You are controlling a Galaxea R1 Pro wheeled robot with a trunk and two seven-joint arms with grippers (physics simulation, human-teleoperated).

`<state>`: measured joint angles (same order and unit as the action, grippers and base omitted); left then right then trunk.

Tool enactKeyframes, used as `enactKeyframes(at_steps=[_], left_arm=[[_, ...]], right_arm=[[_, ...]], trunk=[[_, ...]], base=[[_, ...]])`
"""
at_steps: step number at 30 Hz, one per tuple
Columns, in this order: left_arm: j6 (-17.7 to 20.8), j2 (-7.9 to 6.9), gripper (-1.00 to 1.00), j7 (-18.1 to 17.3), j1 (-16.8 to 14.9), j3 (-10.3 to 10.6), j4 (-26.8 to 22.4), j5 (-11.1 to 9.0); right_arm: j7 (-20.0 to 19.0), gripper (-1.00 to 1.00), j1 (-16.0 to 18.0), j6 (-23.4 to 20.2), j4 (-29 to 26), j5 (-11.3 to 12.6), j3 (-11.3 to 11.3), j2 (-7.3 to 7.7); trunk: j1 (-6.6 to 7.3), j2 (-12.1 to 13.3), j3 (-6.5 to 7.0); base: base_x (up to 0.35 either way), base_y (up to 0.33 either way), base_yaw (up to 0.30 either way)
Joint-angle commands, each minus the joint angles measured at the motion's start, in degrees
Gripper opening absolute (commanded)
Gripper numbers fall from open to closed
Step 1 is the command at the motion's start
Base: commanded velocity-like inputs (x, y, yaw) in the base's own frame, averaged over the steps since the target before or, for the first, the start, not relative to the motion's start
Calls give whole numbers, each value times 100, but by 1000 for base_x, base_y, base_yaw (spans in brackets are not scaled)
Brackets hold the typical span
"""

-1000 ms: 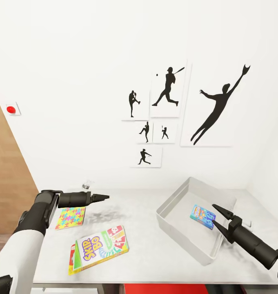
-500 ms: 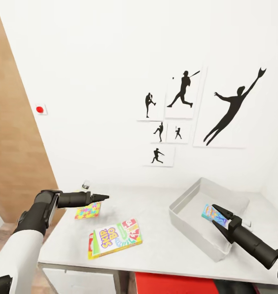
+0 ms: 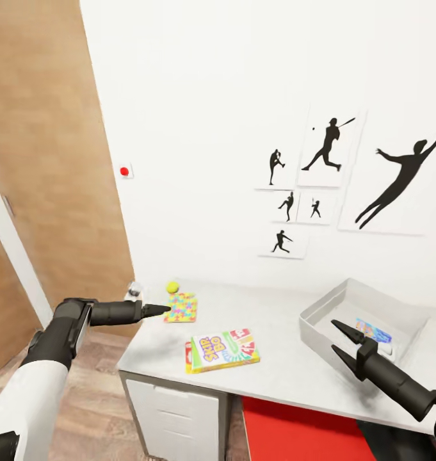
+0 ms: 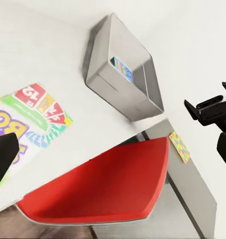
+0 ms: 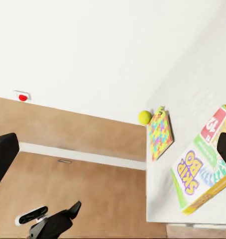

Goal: Put all the toys in the child's room - the three board games (two on the bed and one on the table), the two jigsaw puzzles on the table, and the tennis ball on the table - inside the toy box on the table in the child's room.

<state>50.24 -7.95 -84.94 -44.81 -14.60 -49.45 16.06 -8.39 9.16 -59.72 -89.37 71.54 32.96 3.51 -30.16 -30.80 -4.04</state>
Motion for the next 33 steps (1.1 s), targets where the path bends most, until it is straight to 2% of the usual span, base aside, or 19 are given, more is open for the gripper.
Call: enactKeyframes(at_steps=[1, 7, 14, 20, 28, 33], left_arm=[[61, 4, 100, -51, -7, -15, -3, 61], [64, 4, 100, -53, -7, -16, -3, 60], [64, -27, 100, -52, -7, -12, -3, 58], [60, -48, 100, -50, -7, -8, -3, 56], [62, -49, 100, -49, -4, -8, -3, 55], [60, -51, 100, -49, -6, -8, -3, 55]], right_arm=[[-57, 100, 6, -28, -4, -61, 4, -2], [-57, 100, 6, -28, -9, -61, -13, -7], [-40, 100, 12, -28, -17, -63, -25, -16], [-10, 100, 30, -28, -19, -107, -225, -11], [3, 100, 66, -28, -19, -497, -339, -59], [16, 100, 94, -28, -19, -638, -570, -81]], trunk=[[0, -11, -7], [0, -11, 19], [0, -11, 44], [0, -11, 60], [0, -11, 66], [0, -11, 67]], base=[[-241, 213, 252], [-191, 235, 261], [-41, 202, 271], [-10, 42, 276], [-117, 116, 283], [-146, 143, 287]])
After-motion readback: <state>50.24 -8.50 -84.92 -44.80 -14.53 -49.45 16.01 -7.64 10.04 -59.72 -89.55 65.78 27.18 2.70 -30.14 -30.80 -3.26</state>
